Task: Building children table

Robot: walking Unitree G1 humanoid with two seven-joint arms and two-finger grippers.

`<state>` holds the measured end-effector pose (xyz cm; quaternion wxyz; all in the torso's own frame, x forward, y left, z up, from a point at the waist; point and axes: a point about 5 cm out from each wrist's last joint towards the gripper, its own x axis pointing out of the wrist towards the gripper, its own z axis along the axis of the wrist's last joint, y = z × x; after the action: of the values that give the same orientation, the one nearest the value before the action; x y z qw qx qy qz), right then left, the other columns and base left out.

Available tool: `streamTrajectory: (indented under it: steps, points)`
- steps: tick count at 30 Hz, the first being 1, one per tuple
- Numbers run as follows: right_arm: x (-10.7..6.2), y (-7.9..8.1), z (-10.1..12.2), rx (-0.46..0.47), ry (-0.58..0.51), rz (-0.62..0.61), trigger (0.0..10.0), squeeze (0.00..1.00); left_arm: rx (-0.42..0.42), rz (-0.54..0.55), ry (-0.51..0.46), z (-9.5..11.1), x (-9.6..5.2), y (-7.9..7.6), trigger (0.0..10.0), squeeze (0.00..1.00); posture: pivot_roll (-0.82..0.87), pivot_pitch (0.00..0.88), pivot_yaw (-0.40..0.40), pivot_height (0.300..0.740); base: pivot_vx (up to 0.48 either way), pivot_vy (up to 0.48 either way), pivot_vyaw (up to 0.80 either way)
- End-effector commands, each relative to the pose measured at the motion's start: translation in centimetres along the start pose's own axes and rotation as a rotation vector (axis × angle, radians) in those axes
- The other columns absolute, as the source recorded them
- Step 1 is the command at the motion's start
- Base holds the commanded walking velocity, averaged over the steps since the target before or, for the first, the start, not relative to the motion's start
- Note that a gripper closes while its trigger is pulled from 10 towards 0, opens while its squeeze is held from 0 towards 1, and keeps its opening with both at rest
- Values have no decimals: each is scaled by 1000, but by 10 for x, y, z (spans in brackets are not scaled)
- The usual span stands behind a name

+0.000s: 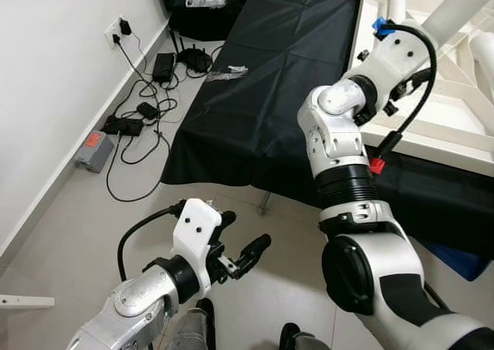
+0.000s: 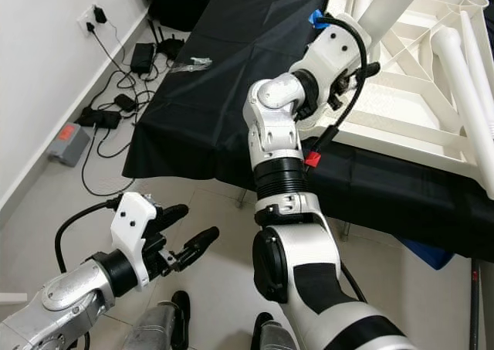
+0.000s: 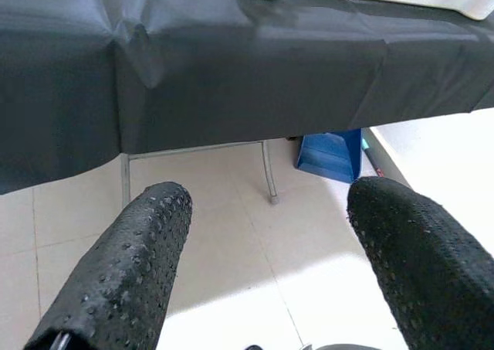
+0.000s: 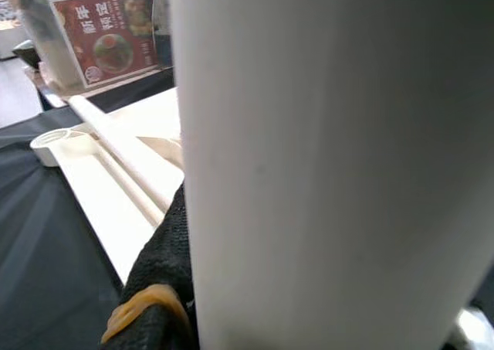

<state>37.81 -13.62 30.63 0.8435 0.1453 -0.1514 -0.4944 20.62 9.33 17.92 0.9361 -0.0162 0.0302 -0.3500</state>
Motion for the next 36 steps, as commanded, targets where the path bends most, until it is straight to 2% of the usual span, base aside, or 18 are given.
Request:
streamTrajectory:
  steps: [1, 2, 6, 13, 23, 36]
  points:
    - [0, -31, -65, -273, 167, -134, 10000, 0, -16, 8, 15, -5, -1, 0, 10000, 0, 213, 374, -3, 740, 0, 0, 0]
    - [-2, -30, -66, -316, 168, -139, 10000, 0, -17, 10, 14, -5, -1, 0, 10000, 0, 212, 373, -5, 740, 0, 0, 0]
    - [-6, -26, -67, -351, 173, -132, 10000, 0, -16, 13, 13, -5, -1, 0, 10000, 0, 211, 375, -7, 740, 0, 0, 0]
    - [-11, -22, -68, -317, 178, -89, 10000, 0, -14, 16, 10, -4, 0, 1, 10000, 0, 204, 372, -9, 740, 0, 0, 0]
    - [-15, -26, -72, -325, 171, -157, 10000, 0, -12, 21, 9, -5, 0, 2, 10000, 0, 202, 367, -8, 740, 0, 0, 0]
    - [-15, -34, -68, -436, 111, -344, 10000, 0, -15, 27, 2, -5, 2, 1, 10000, 0, 199, 354, -13, 740, 0, 0, 0]
